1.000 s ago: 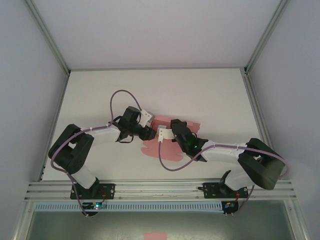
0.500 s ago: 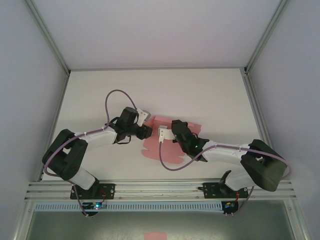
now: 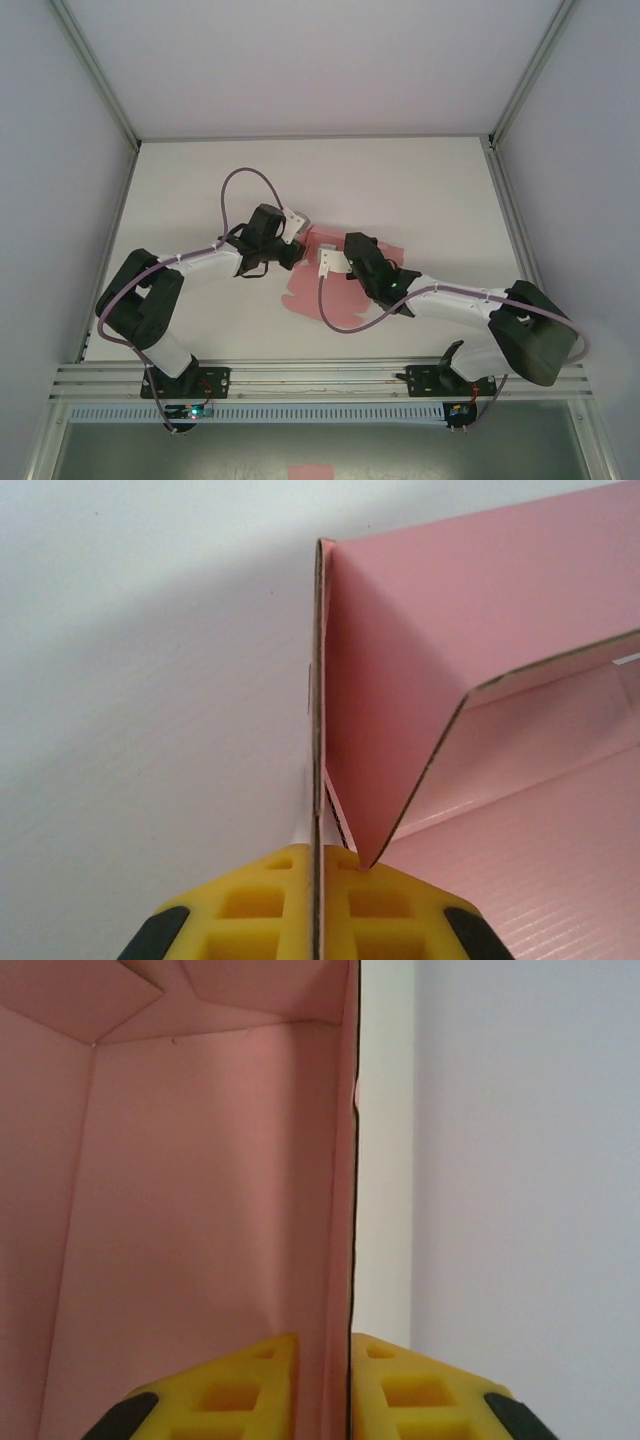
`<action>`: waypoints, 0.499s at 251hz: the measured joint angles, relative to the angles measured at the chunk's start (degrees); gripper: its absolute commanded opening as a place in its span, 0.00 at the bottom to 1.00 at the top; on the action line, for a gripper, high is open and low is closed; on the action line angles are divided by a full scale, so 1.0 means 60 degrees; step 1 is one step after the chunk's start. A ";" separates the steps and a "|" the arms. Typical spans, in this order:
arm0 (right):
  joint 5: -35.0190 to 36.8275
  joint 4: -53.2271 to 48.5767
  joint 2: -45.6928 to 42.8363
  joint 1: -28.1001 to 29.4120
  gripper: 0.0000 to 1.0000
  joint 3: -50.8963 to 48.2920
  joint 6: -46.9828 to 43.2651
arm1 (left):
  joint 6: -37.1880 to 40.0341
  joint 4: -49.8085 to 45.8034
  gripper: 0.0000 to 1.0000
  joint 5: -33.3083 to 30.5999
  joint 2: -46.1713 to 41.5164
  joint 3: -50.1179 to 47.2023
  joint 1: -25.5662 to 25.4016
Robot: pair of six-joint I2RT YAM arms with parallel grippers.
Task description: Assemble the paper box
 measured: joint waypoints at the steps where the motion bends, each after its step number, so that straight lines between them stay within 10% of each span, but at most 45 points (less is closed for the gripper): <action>1: -0.0007 -0.0022 -0.0007 -0.0007 0.19 0.0011 -0.0004 | 0.0015 -0.0007 0.00 -0.0007 0.0000 0.0004 0.0000; 125: -0.0605 -0.1592 0.0477 -0.0951 0.04 0.0816 -0.0076 | 0.1231 -0.0834 0.00 -0.0408 0.0204 0.0572 0.0004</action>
